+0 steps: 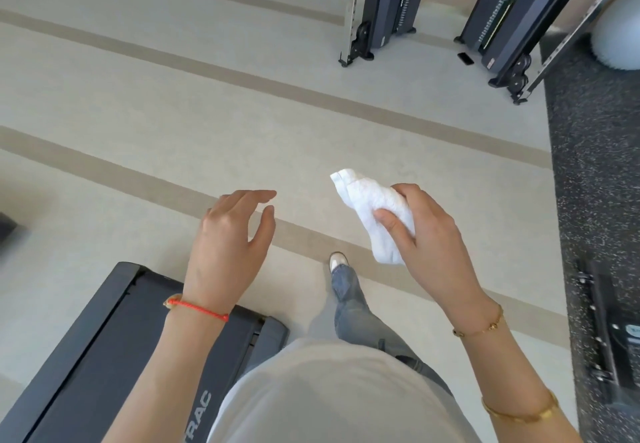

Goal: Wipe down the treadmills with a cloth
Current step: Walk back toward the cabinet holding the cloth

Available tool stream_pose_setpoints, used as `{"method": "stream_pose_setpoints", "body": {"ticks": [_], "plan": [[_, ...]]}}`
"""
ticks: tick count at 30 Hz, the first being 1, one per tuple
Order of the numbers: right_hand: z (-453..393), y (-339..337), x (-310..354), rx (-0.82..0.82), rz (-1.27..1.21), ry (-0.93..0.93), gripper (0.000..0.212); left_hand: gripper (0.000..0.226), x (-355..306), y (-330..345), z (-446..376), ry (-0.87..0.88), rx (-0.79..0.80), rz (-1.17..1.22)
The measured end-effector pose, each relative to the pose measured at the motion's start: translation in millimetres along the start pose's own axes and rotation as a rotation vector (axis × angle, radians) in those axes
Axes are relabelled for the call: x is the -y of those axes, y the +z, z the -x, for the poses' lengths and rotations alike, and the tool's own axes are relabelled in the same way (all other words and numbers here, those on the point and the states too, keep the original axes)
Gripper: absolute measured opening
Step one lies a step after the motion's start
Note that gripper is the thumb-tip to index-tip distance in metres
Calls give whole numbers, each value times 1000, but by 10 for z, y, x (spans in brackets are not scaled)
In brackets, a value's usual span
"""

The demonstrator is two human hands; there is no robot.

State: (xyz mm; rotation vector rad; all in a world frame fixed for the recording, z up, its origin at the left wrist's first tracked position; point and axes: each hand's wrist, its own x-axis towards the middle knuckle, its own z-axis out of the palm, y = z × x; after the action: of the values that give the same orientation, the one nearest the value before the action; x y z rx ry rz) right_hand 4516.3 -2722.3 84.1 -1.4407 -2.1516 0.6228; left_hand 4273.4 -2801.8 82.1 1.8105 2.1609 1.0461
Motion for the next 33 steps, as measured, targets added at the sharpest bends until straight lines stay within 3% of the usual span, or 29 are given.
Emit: {"method": "stream_pose_setpoints", "body": {"ticks": [11, 18, 26, 33], "plan": [[-2672, 143, -223, 112, -54, -178, 23, 21, 325, 538, -2137, -130, -171, -37], [-3970, 412, -116, 203, -69, -279, 28, 20, 725, 631, -3077, -202, -251, -100], [-5303, 1050, 101, 253, -76, -343, 30, 21, 1482, 699, -4102, -287, -289, -97], [-6795, 1701, 698, 255, -89, -410, 23, 22, 2436, 362, -5359, -319, -330, -125]]}}
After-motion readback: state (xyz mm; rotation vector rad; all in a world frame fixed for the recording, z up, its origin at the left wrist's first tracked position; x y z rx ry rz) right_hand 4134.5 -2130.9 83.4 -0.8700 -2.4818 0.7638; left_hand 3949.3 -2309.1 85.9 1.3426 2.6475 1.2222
